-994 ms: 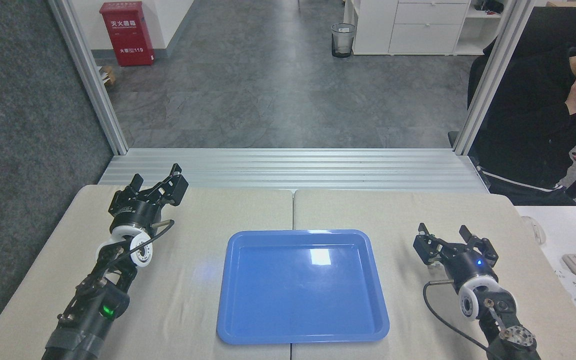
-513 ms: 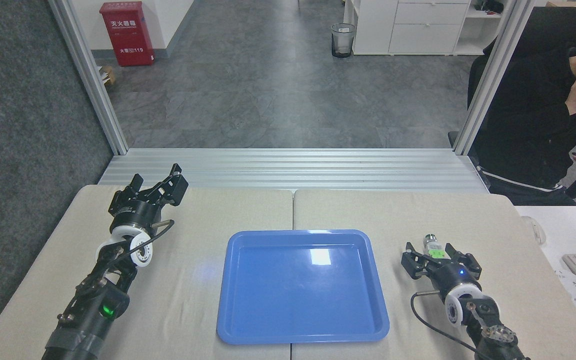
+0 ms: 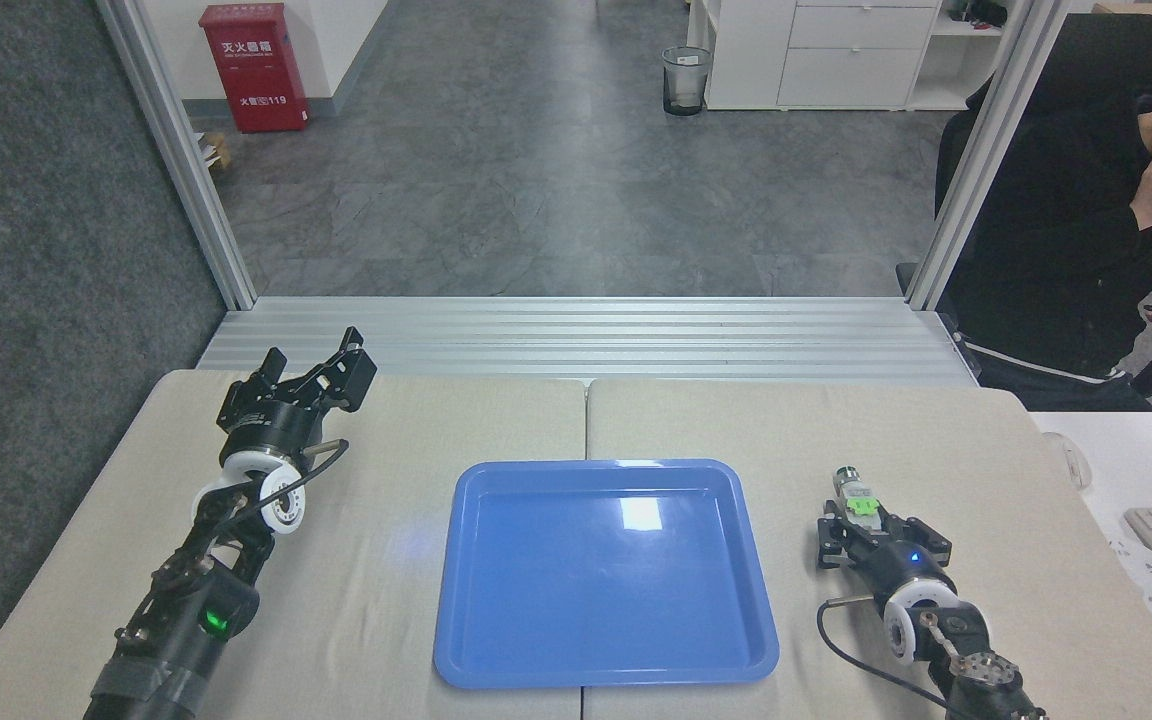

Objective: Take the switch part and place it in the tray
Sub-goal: 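Lift the switch part with the right gripper and carry it over the tray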

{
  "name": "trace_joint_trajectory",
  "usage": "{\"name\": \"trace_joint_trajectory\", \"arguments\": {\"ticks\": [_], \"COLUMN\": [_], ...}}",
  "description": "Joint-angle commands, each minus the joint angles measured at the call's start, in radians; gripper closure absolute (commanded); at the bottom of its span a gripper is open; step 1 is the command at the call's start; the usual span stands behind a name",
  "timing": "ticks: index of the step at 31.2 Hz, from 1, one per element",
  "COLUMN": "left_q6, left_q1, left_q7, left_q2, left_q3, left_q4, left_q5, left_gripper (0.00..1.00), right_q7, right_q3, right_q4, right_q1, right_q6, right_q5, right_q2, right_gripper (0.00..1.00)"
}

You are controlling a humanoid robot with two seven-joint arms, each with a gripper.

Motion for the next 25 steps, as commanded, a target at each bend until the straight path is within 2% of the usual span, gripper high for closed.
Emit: {"name": "trace_joint_trajectory", "arguments": {"ticks": [1, 6, 9, 11, 15, 17, 20, 25], "left_q6": [-0.001, -0.002, -0.001, -0.001, -0.001, -0.001, -0.001, -0.001], "left_q1": [0.000, 0.000, 0.000, 0.000, -0.001, 0.000, 0.000, 0.000], "left_q7": [0.001, 0.001, 0.001, 0.001, 0.001, 0.001, 0.001, 0.001], "left_q2": [-0.001, 0.000, -0.001, 0.000, -0.001, 0.000, 0.000, -0.001], "left_q3": [0.000, 0.000, 0.000, 0.000, 0.000, 0.000, 0.000, 0.000], "left_q4": [0.000, 0.000, 0.000, 0.000, 0.000, 0.000, 0.000, 0.000], "left_q5": [0.000, 0.000, 0.000, 0.000, 0.000, 0.000, 0.000, 0.000], "left_gripper": [0.00, 0.00, 0.00, 0.00, 0.00, 0.00, 0.00, 0.00], "right_q7": [0.007, 0.097, 0.175, 0.203, 0.232, 0.250, 0.263, 0.267], "right_q3": [0.008, 0.036, 0.158, 0.253, 0.375, 0.418, 0.456, 0.462], "right_q4": [-0.122, -0.458, -0.645, -0.718, -0.769, -0.769, -0.769, -0.755], "right_q1": [-0.021, -0.008, 0.023, 0.034, 0.038, 0.041, 0.060, 0.191], "right_q6": [0.082, 0.170, 0.225, 0.285, 0.394, 0.421, 0.467, 0.477], "right_q5": [-0.012, 0.007, 0.045, 0.059, 0.065, 0.091, 0.142, 0.154], "right_q2": [0.009, 0.016, 0.036, 0.064, 0.180, 0.217, 0.231, 0.196], "right_gripper": [1.00, 1.00, 1.00, 1.00, 1.00, 1.00, 1.00, 1.00]}}
